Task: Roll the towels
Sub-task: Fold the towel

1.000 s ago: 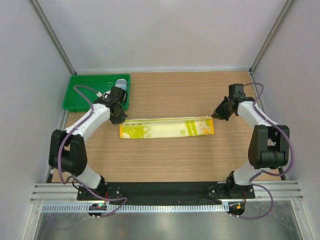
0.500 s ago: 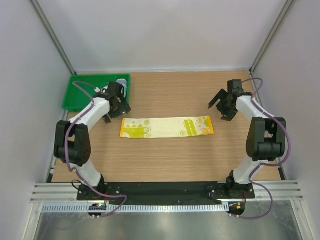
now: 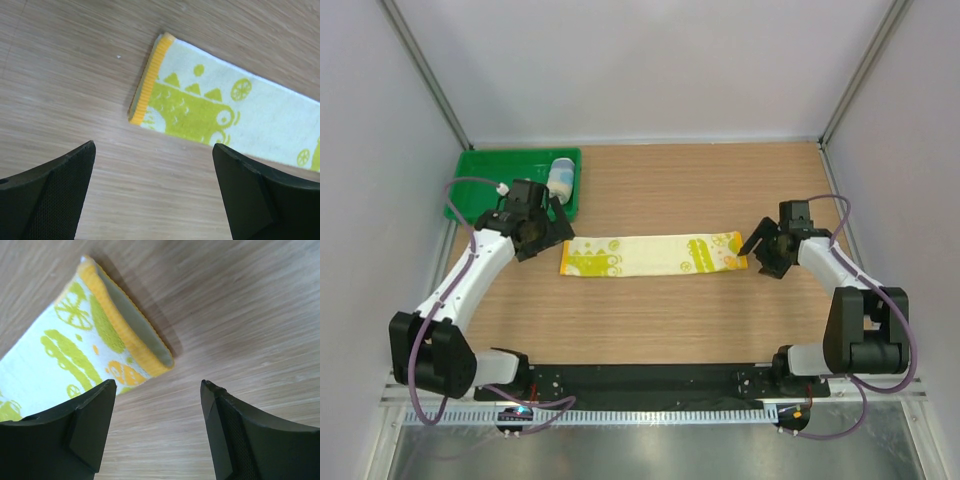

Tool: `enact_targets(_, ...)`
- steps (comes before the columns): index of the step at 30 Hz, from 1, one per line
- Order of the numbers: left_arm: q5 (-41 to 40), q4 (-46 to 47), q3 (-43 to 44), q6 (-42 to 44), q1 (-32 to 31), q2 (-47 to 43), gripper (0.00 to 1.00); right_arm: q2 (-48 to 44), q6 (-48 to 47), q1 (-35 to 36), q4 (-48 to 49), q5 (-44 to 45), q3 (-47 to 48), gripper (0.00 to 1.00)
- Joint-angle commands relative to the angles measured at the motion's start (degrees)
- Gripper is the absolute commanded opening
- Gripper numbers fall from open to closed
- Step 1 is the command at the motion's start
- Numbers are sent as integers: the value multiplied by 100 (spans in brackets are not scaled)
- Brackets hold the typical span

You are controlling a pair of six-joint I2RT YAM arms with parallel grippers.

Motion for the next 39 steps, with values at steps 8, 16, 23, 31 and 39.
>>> enact_targets(8, -146, -514, 186, 1237, -10, -567, 100, 104, -35, -9, 704, -282, -448, 62)
enact_targets(16, -119, -478, 89, 1123, -2, -663, 100, 534, -105, -9, 871, -185, -440, 54)
enact_targets(23, -111, -513, 89, 1114, 7, -593, 100, 711, -131, -9, 986, -185, -449, 38)
enact_targets(31, -93, -514, 80, 1096, -2, -541, 100, 746, -210, -9, 942, -88, -449, 23)
enact_targets(39, -84, -522, 62, 1087, 7, -523, 100, 544, -307, -17, 459, 589, -159, 1)
